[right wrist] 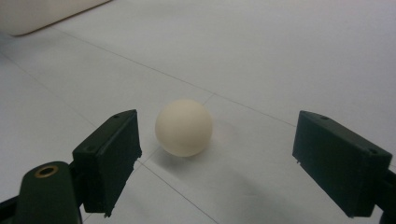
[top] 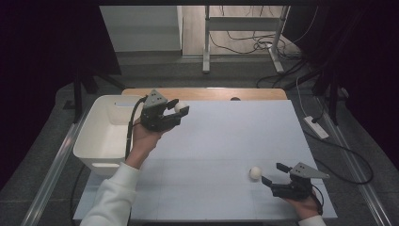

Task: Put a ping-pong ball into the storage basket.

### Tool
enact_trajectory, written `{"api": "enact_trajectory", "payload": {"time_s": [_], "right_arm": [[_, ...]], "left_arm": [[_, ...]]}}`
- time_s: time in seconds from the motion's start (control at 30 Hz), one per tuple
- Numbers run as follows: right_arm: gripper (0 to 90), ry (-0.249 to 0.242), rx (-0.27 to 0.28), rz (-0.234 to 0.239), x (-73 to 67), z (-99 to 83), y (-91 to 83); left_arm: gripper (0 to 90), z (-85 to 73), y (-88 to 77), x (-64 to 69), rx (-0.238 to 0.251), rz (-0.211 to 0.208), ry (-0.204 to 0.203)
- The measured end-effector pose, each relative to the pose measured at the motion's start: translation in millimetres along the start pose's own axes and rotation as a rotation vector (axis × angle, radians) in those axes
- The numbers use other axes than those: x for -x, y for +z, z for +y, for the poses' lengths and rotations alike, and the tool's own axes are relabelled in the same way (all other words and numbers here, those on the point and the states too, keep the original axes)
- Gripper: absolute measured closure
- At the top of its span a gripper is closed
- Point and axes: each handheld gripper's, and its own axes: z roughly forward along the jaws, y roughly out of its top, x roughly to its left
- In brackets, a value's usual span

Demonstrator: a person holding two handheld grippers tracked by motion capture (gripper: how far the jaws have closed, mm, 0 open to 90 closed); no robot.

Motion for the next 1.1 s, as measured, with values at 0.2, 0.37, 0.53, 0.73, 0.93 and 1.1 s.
{"api": "enact_trajectory", "payload": {"time_s": [0.2,0.37,0.53,0.73,0.93,1.1], "right_arm": [[15.3,0.0,0.0,-0.001,0.0,0.0,0.0],[15.3,0.001,0.001,-0.001,0.2,0.0,0.0],[15.4,-0.006,0.002,0.001,0.1,0.4,0.7],[15.4,-0.008,0.004,0.006,-0.3,0.7,0.3],[15.4,-0.004,0.006,0.01,1.2,1.1,0.6],[15.4,-0.004,0.0,0.016,2.6,1.3,2.7]], "left_arm": [[50.7,0.7,-4.1,-4.5,0.006,0.014,-0.005],[50.7,0.9,-8.3,-7.1,0.008,0.027,-0.006],[50.7,0.1,-15.8,-10.9,0.005,0.038,-0.021],[50.8,0.6,-20.4,-15.1,-0.003,0.06,-0.025],[50.7,1.2,-30.0,-25.0,0.006,0.075,-0.036],[50.7,-0.3,-39.6,-34.6,0.034,0.085,-0.056]]}}
